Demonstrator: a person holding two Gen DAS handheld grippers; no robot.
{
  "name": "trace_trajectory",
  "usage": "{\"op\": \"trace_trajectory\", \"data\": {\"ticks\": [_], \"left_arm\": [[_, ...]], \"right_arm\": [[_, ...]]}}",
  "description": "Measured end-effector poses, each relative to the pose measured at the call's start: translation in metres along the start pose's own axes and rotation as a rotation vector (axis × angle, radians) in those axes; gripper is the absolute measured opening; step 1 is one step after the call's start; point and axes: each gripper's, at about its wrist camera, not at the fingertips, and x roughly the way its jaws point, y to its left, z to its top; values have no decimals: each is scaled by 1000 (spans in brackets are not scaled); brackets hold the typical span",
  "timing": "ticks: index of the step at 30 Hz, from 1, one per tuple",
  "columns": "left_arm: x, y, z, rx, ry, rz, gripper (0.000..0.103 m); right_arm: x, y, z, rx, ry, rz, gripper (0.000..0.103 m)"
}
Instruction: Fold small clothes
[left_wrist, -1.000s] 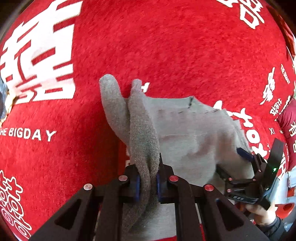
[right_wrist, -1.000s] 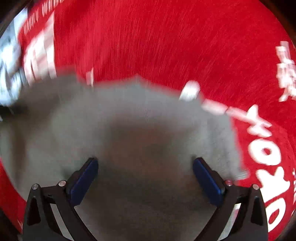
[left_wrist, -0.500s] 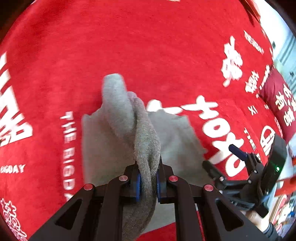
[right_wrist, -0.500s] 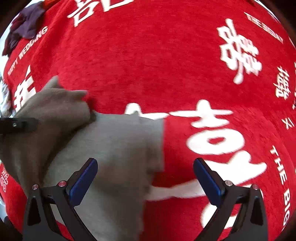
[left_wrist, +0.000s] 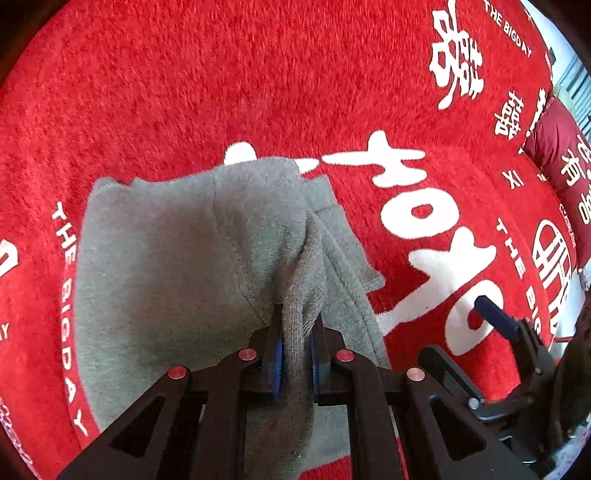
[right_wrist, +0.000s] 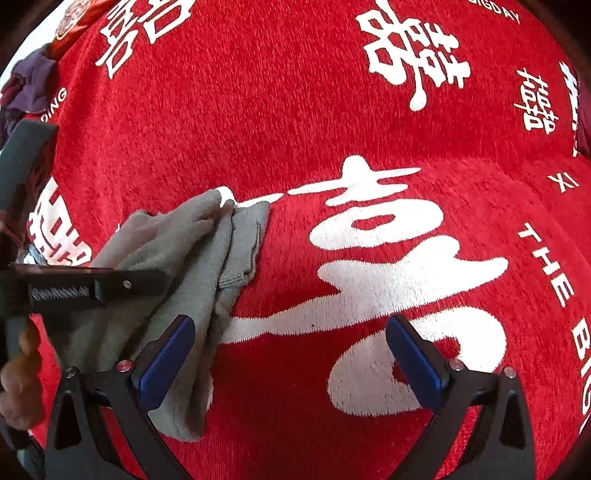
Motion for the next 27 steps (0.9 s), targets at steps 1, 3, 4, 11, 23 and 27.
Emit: {"op": "trace_trajectory", "data": {"ticks": [1,3,4,11,23,27], "left_arm": [[-8,-1,3,-8,-13,0,12],[-19,-3,10,-28,-35,-13,12],[-22,-4,15,-43,-41,-16,12],[41,-13,22,-119,118,-18,18],[-62,25,10,-97,-87,-58,100],[-66,69,-29,-124,-128,105,100]], "right_arm": [[-2,-1,0,9,-6,7,103],[-5,-3,0,22,-11,14,103],[-6,-3,-1,25,-11,16,103],[-5,-8,-9,55,13,32,103],[-53,22,-24,14,-23,210,103],[-61,58,-22,-31,-26,286,103]]}}
